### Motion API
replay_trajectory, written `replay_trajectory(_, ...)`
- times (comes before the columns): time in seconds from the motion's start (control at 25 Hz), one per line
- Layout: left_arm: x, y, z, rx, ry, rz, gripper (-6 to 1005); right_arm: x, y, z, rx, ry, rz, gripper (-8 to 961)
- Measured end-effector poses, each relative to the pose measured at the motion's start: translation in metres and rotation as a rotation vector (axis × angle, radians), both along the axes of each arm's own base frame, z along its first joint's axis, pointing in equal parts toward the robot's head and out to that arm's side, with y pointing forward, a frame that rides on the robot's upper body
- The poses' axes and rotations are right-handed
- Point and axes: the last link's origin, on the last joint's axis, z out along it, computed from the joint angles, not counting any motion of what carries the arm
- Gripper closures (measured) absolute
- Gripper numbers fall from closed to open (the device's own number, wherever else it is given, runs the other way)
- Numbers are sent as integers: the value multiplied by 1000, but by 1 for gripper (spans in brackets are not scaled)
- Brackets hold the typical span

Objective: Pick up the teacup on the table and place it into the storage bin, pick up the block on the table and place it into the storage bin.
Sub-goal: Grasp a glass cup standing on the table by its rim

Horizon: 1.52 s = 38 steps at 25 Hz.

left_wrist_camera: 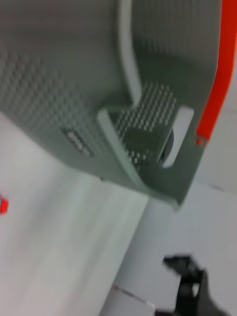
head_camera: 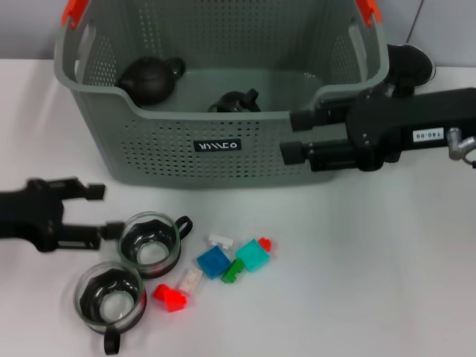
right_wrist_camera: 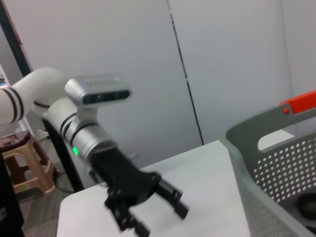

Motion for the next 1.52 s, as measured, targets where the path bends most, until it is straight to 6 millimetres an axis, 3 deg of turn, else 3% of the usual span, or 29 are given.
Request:
replay_trajectory(0.28,13,10,25,25,124,-3,124,10,-4,-4,-33,2,-1,305)
replay_trajectory(0.56,38,18,22,-109,274,-46,124,17,-1,2,1,24,-14,304)
replay_trajectory(0.84,70,33,1,-196,308,-93,124,22,4,7,8,36,-40,305)
replay_trajectory(1.52,108,37,-53,-395,495,-78,124,26,8,7,31,44,-43,305)
